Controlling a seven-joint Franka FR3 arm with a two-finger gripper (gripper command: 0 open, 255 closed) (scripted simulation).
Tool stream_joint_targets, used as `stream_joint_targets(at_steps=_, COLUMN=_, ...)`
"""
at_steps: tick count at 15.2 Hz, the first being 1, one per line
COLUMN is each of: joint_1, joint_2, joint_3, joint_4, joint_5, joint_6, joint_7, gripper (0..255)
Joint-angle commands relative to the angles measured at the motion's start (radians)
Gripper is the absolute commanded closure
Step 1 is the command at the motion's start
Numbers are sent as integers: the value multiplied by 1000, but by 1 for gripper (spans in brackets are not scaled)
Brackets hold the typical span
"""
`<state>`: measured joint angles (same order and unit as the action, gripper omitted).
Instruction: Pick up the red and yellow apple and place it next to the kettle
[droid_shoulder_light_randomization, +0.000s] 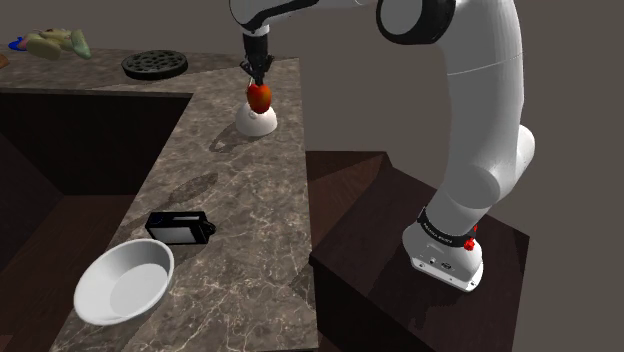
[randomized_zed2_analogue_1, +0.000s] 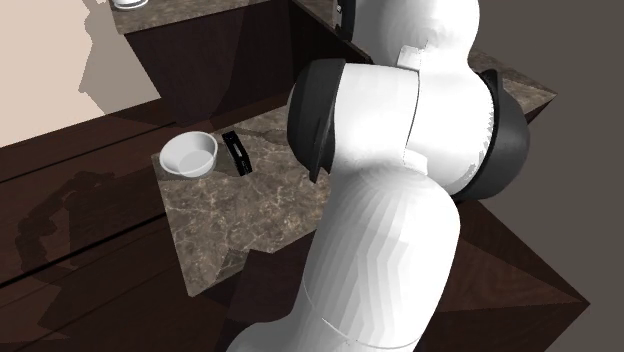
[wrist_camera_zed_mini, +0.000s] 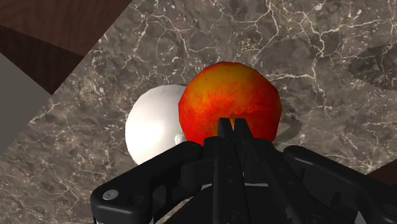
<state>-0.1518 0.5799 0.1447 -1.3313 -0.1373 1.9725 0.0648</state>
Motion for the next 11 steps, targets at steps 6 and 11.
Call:
stream_joint_targets(at_steps=6, joint_1=-2, joint_2=21, joint_3=-3, joint_4=-61, joint_5=-6, joint_6=82, joint_7=6, gripper=255)
stream_joint_targets(at_steps=11, joint_1=-2, joint_2=44, joint_3=-6, joint_4=-92, joint_5=-11, joint_6=136, joint_7=11, gripper=255)
